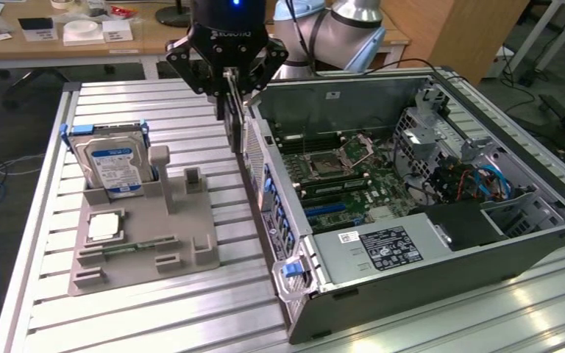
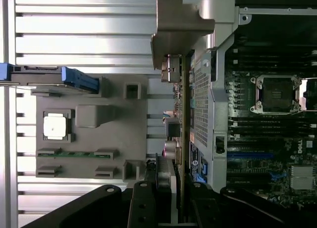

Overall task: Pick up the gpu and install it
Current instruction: 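Pick up the gpu and move the gpu toward the slot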

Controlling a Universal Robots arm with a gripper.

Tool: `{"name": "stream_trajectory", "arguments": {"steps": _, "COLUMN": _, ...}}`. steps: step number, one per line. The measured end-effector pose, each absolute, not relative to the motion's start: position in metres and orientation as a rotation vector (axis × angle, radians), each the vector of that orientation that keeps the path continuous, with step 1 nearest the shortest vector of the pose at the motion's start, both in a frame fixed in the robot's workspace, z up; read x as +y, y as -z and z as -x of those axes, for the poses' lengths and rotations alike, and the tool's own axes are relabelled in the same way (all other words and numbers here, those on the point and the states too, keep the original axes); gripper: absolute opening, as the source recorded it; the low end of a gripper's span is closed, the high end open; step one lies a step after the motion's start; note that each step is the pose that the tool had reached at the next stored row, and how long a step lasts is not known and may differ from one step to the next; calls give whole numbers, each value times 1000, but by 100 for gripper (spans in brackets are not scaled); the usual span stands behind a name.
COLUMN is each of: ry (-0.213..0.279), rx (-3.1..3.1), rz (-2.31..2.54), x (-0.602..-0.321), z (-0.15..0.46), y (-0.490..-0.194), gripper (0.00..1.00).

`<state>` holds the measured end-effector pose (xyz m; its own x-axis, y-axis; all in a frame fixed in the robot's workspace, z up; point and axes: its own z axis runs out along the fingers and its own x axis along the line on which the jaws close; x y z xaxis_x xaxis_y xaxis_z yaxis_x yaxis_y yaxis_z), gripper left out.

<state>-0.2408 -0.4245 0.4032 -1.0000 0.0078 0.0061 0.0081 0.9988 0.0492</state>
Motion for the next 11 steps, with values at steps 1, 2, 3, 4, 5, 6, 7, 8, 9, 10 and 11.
{"name": "stream_trajectory", "arguments": {"steps": 1, "ry": 77, "rx": -3135, "rz": 12, "x": -424, "z": 239, "y": -403, "gripper": 28}}
{"name": "stream_trajectory", "arguments": {"steps": 2, "ry": 77, "rx": -3135, "rz": 12, "x": -424, "z": 238, "y": -403, "gripper": 28}}
{"name": "stream_trajectory", "arguments": {"steps": 3, "ry": 77, "rx": -3135, "rz": 13, "x": -424, "z": 235, "y": -403, "gripper": 28}}
{"name": "stream_trajectory", "arguments": {"steps": 4, "ry": 77, "rx": -3135, "rz": 12, "x": -424, "z": 231, "y": -403, "gripper": 28}}
{"name": "stream_trajectory", "arguments": {"steps": 5, "ry": 77, "rx": -3135, "rz": 12, "x": -425, "z": 228, "y": -403, "gripper": 28}}
{"name": "stream_trajectory", "arguments": {"steps": 6, "ry": 77, "rx": -3135, "rz": 12, "x": -424, "z": 226, "y": -403, "gripper": 28}}
{"name": "stream_trajectory", "arguments": {"steps": 7, "ry": 77, "rx": -3135, "rz": 12, "x": -425, "z": 224, "y": -403, "gripper": 28}}
{"name": "stream_trajectory", "arguments": {"steps": 8, "ry": 77, "rx": -3135, "rz": 12, "x": -424, "z": 221, "y": -403, "gripper": 28}}
{"name": "stream_trajectory", "arguments": {"steps": 9, "ry": 77, "rx": -3135, "rz": 13, "x": -424, "z": 219, "y": -403, "gripper": 28}}
{"name": "stream_trajectory", "arguments": {"steps": 10, "ry": 77, "rx": -3135, "rz": 13, "x": -424, "z": 217, "y": -403, "gripper": 28}}
{"name": "stream_trajectory", "arguments": {"steps": 11, "ry": 77, "rx": -3135, "rz": 12, "x": -425, "z": 216, "y": -403, "gripper": 28}}
